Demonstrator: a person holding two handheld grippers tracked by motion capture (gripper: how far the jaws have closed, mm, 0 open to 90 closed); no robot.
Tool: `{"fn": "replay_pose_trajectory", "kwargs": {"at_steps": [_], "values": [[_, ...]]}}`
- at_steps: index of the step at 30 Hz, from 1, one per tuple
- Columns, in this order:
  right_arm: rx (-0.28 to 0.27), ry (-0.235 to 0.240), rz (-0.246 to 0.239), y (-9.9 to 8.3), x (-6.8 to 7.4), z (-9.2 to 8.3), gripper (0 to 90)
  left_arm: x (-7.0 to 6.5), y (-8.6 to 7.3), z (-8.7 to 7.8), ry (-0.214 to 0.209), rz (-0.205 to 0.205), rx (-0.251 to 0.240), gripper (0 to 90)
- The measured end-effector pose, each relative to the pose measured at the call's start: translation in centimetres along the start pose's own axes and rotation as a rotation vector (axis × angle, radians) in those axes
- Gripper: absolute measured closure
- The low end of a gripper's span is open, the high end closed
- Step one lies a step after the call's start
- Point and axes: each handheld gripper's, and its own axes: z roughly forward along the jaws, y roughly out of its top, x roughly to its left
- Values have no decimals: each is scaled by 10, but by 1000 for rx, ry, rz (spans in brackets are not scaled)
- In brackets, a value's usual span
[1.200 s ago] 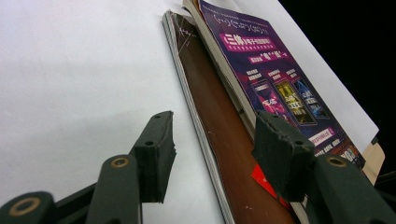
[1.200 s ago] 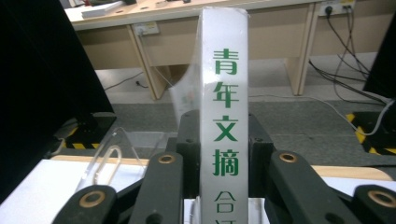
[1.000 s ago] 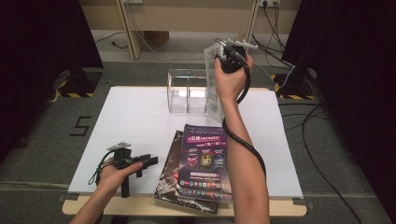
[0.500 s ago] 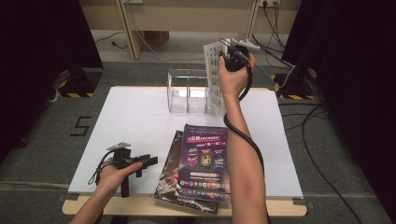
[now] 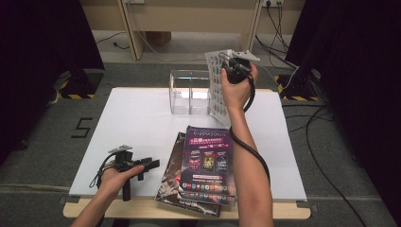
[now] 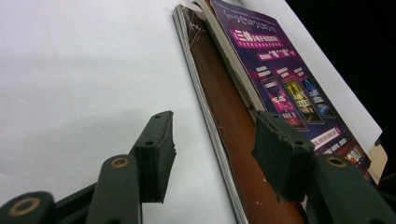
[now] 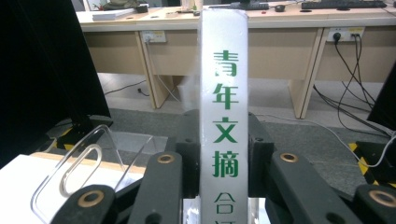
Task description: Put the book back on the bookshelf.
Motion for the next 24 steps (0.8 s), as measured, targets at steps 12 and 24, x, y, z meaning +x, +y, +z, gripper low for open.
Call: {"fn": "replay_pose_trajectory", "kwargs": {"at_steps": [12, 24], "values": [[25, 22, -45, -21, 3, -46, 727, -1, -2, 0, 6, 3, 6, 473], [79, 31, -41, -44, -5, -87, 719, -3, -1, 0, 7, 7, 8, 473]]}}
